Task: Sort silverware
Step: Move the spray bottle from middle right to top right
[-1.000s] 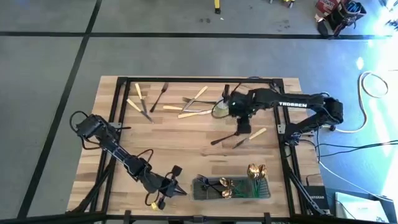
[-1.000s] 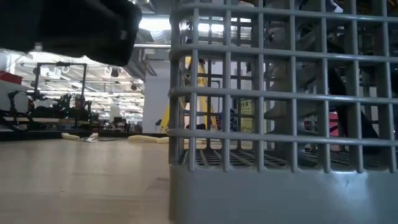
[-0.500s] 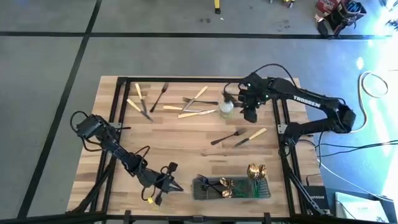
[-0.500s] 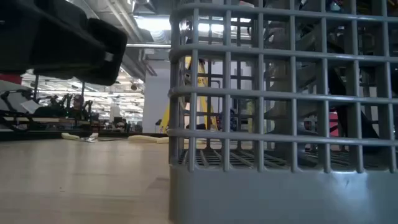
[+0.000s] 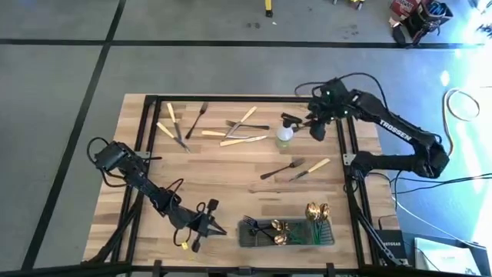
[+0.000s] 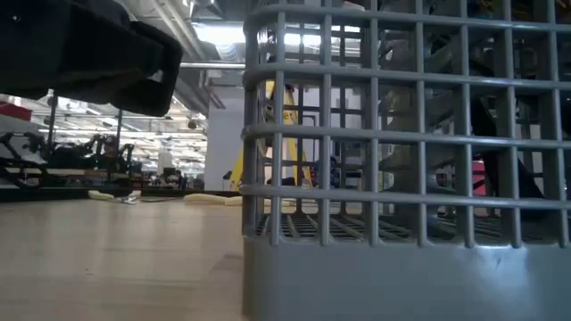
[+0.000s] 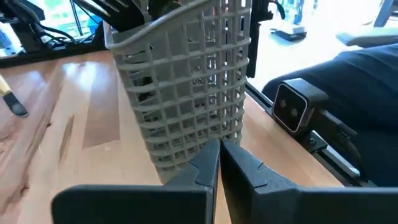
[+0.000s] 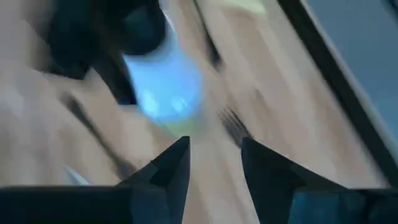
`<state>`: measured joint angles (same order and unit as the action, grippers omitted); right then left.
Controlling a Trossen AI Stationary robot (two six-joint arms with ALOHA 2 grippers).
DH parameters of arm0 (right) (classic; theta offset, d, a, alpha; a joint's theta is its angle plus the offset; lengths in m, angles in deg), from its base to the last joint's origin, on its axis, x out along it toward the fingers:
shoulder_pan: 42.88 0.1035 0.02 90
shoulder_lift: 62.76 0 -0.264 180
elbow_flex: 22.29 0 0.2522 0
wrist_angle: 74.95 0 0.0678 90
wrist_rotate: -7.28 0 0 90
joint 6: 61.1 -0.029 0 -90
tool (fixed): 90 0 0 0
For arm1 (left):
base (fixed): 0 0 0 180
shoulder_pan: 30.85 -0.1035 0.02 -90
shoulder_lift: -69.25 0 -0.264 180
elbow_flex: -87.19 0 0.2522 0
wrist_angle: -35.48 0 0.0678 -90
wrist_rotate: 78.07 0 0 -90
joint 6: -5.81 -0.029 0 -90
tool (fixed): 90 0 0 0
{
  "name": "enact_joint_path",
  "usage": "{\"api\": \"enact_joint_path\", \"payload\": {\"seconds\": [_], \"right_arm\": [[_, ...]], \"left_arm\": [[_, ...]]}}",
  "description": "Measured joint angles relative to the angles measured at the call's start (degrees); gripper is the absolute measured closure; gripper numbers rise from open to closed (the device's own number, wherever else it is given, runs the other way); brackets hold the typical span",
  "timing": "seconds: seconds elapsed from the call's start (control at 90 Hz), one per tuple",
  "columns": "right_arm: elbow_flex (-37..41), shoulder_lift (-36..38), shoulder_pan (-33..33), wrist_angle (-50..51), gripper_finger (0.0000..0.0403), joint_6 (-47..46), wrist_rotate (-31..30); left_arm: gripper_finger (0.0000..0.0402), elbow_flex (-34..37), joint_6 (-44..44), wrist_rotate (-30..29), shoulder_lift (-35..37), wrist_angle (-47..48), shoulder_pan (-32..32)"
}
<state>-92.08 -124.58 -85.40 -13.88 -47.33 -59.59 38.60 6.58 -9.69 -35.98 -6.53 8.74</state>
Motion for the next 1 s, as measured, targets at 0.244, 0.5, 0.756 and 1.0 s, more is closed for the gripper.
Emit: {"api": "enact_joint_path", "payload": {"seconds": [0.244, 0.5, 0.756, 1.0], "right_arm": [[-1.7, 2.1, 0.0, 1.9, 0.0260, -4.0, -3.7], [-11.0, 2.3, 0.1, 5.9, 0.0164, -5.9, -10.4], [-14.6, 1.2, 11.2, 3.1, 0.0110, -26.6, -14.1], [-12.1, -2.9, 26.2, -5.6, 0.0131, -33.5, -28.6]], "left_arm": [[0.0402, 0.0, 0.2, -0.4, 0.0, -0.4, 0.4], [0.0402, 0.0, 0.0, -0.7, 0.0, -0.4, 0.5], [0.0402, 0.0, -2.9, -1.1, 0.0, -0.5, 0.5], [0.0402, 0.0, -4.7, -1.7, 0.0, -2.7, 0.0]]}}
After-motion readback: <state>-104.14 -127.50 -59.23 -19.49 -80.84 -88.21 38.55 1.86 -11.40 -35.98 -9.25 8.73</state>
